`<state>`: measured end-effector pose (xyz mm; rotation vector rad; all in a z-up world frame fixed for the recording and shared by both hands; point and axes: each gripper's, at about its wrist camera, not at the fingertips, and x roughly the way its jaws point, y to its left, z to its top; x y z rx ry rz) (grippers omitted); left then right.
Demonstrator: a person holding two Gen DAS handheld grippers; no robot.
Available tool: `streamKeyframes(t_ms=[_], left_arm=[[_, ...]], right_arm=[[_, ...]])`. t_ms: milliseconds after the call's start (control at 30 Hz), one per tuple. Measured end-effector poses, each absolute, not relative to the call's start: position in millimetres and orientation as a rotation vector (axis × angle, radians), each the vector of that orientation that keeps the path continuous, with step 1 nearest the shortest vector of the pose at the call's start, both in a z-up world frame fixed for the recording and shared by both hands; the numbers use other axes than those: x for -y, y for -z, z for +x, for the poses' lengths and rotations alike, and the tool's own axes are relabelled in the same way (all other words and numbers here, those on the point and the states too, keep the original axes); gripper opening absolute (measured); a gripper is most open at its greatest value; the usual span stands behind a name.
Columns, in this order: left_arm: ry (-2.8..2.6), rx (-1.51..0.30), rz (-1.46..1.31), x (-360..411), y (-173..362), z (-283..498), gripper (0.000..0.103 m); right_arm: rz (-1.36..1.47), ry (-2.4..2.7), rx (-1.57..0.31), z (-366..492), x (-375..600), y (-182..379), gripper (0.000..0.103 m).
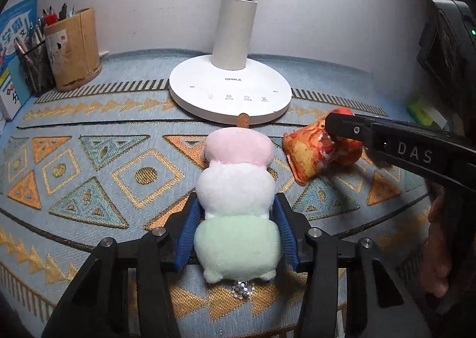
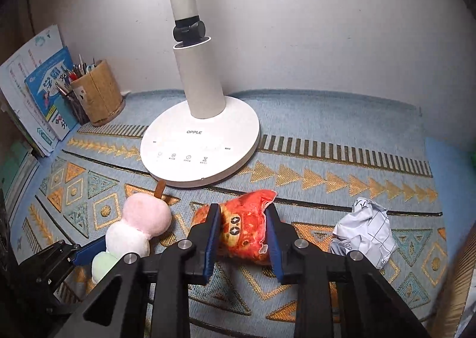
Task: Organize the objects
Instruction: 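Grasp the stacked plush with the left tool while the right grasps the red chip bag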
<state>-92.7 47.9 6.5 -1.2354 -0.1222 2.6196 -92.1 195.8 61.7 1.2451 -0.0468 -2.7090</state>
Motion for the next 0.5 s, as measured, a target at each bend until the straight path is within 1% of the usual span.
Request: streamKeyframes(t_ms=[133,233,333,367,433,467,500], left_arm=[[-2.655,0.232,-1.193,-32,-13,-78,0.045],[-2.657,0.321,-1.167,-22,-16,-62,0.045],[-2.682,0.363,-1.108,-16,-17,-48,0.045],[-2.697,0.371,-1.072,-14,-20,-44,0.045],[-2.722,0.387,-1.001,-11,-25,-42,0.045],[-2.724,0.392,-1.007,-10,-25,-42,0.045],[-2.716,0.406,-1.022,-8,-23,-44,0.045]], right_arm=[[1.264,2.657,0.242,-47,-205,-66,0.021],[1.402,2.548,0.332,-12,-202,-48,0.021],[1.484,2.501,0.341,14,-204,-33,0.021],[1.473,2.532,0.312,20,-204,-33,0.024],[1.441,2.591,0.265,25,-208,-36,0.035],[1.426,2.599,0.267,24,-211,-37,0.049],[1.397,2.606,0.287,22,-214,-40,0.059]])
